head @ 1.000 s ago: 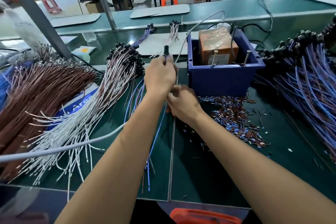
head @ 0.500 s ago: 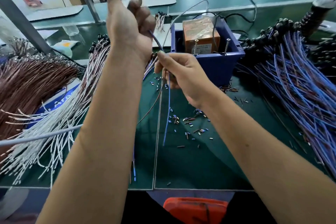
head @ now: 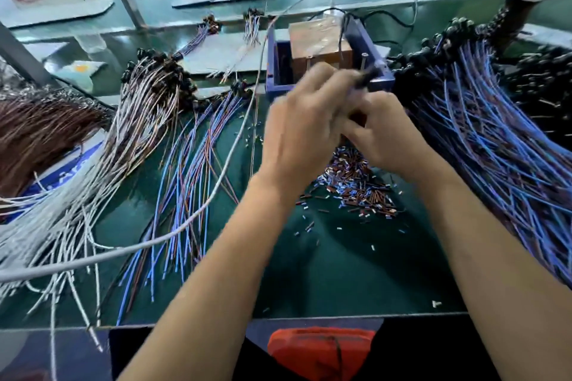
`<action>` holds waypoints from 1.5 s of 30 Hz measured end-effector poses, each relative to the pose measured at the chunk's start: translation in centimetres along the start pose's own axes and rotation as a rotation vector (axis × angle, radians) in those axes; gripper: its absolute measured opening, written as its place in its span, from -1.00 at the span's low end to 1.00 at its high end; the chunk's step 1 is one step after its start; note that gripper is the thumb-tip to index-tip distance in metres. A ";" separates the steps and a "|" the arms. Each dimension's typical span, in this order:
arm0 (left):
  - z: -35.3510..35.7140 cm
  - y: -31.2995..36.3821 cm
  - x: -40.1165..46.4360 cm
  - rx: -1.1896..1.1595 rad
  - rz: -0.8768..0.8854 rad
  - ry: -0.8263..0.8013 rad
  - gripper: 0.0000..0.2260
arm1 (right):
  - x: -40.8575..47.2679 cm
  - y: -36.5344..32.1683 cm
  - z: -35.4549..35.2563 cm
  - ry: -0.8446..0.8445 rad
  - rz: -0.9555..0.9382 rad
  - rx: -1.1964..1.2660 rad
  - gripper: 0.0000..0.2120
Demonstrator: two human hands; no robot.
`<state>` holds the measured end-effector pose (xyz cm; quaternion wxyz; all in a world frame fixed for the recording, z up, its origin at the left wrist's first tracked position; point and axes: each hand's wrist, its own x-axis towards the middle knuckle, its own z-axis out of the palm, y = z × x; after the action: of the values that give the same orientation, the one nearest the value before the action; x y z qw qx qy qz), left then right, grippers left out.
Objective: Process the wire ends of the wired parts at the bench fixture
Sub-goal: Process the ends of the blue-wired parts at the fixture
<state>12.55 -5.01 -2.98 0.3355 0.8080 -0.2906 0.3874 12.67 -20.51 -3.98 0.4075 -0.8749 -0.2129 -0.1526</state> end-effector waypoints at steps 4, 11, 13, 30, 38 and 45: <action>1.9 1.1 -2.4 -0.006 -0.107 -0.210 -0.69 | -1.1 1.1 0.7 0.169 0.017 -0.015 -0.79; 1.5 -1.4 -2.8 0.099 -0.161 -0.106 -0.75 | -1.8 3.2 -0.7 0.230 0.078 0.083 -0.84; 1.1 -1.8 -3.0 0.144 -0.227 -0.043 -0.71 | -1.8 3.9 -1.4 0.254 0.132 0.157 -0.88; 1.9 -1.1 -3.4 -0.147 -0.180 -0.182 -0.93 | -1.9 3.1 -0.1 0.221 0.284 0.663 -0.91; 2.2 -1.4 -3.6 -0.226 -0.401 -0.085 -0.85 | -1.6 3.8 0.1 0.253 0.398 0.763 -0.85; 2.0 -1.4 -3.4 -0.337 -0.494 -0.155 -0.82 | -1.7 4.3 -0.4 0.274 0.367 0.715 -0.82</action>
<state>12.62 -4.93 -7.20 0.5255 0.8145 -0.1702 0.1775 13.32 -23.72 -7.28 0.7302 -0.6735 -0.0368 -0.1091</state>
